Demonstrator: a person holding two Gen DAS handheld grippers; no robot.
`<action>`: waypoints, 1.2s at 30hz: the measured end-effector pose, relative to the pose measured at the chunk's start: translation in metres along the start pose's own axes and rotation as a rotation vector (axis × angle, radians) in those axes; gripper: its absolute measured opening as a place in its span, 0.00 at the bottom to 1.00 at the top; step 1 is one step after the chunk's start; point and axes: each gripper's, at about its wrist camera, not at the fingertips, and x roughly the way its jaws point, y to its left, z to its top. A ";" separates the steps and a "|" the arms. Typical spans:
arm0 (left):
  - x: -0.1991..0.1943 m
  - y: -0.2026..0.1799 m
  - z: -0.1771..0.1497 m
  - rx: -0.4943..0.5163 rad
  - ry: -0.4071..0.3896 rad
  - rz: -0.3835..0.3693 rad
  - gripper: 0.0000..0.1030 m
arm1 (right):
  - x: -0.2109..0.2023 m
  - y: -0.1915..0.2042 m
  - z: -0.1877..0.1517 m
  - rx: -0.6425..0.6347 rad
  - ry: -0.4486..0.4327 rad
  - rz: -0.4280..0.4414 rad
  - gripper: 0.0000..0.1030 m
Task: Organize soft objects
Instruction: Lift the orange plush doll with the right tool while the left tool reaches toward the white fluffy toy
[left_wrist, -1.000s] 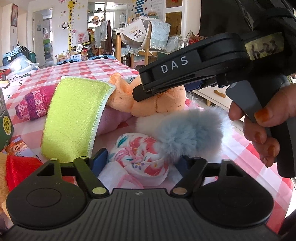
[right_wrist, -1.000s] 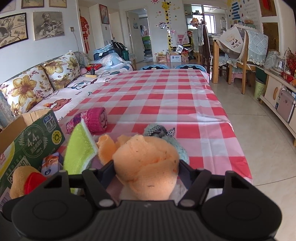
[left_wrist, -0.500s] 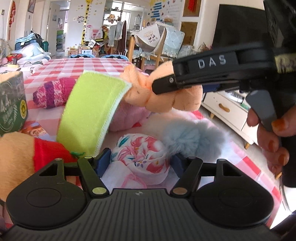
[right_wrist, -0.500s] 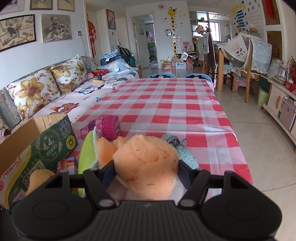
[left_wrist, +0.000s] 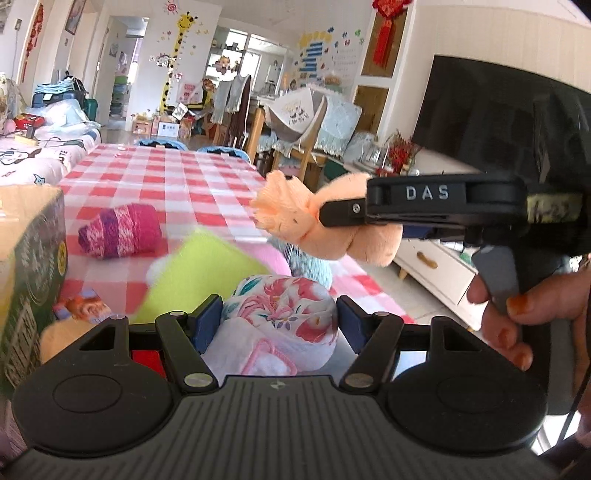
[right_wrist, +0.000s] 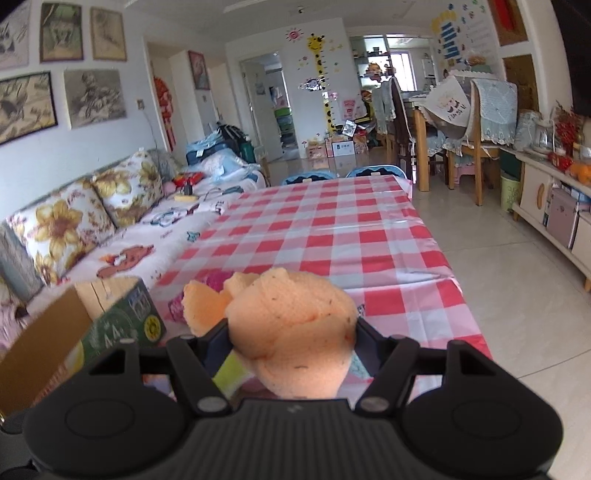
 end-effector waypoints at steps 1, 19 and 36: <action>-0.001 0.001 0.002 -0.007 -0.005 0.000 0.80 | -0.001 0.000 0.001 0.011 -0.006 0.005 0.67; -0.037 0.042 0.032 -0.084 -0.110 0.095 0.80 | 0.002 0.056 0.022 0.073 -0.065 0.222 0.67; -0.096 0.131 0.043 -0.183 -0.174 0.324 0.75 | 0.032 0.143 0.018 -0.031 -0.019 0.386 0.67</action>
